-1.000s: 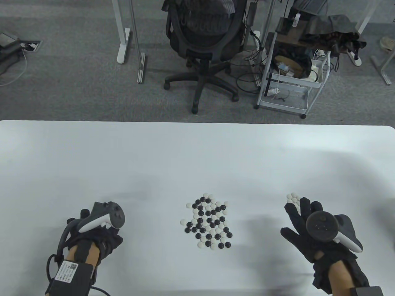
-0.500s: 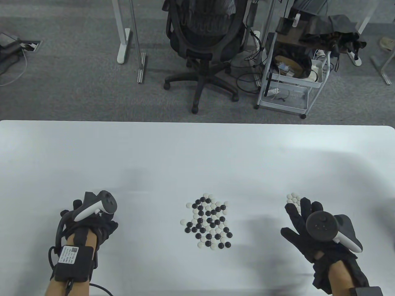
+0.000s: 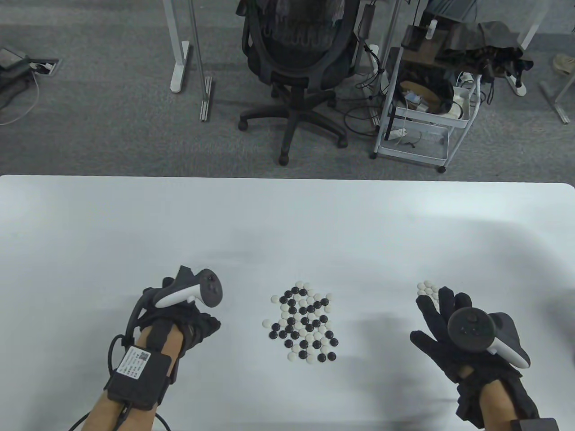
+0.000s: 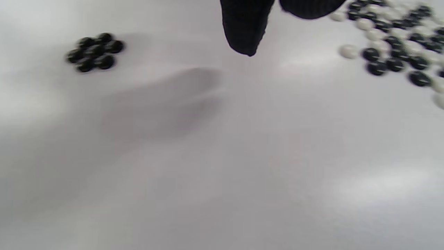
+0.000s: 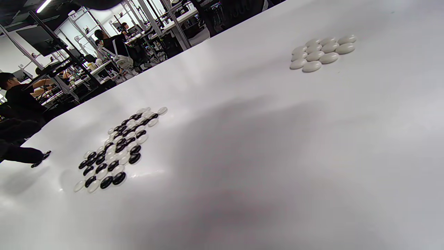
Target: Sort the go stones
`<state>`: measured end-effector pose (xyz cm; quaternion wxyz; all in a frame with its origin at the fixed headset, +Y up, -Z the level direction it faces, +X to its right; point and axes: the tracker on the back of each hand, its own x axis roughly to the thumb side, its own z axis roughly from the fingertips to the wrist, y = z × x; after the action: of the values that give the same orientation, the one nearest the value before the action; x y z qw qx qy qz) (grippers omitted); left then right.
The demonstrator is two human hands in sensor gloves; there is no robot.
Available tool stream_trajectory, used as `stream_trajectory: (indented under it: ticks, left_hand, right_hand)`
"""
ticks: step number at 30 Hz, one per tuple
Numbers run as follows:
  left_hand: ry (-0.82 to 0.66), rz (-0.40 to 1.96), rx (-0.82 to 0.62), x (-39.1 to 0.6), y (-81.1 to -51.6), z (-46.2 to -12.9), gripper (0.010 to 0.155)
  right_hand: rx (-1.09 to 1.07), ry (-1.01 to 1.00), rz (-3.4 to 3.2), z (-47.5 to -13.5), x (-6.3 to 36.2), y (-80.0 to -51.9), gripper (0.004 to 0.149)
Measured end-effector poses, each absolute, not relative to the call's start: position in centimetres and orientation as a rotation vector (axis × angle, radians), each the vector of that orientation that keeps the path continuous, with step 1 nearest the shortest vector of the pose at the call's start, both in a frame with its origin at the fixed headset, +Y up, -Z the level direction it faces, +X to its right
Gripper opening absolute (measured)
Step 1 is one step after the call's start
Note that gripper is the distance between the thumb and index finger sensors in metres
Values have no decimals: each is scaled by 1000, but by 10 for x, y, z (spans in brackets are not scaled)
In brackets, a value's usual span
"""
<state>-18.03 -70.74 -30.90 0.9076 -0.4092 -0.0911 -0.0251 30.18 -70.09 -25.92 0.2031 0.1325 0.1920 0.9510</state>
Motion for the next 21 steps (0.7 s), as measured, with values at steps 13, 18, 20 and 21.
stream_trajectory:
  ticks: [13, 18, 20, 21]
  left_hand:
    - [-461, -200, -887, -75, -740, -300, 62]
    - [-428, -211, -880, -99, -740, -292, 62]
    - [-355, -205, -887, -123, -737, -296, 62]
    - [-301, -204, -888, -137, -736, -301, 62]
  right_hand:
    - [378, 532, 2647, -258, 302, -700, 79]
    - [373, 522, 2645, -258, 304, -699, 79]
    - [372, 533, 2643, -258, 304, -699, 79]
    - [376, 536, 2640, -259, 304, -699, 79]
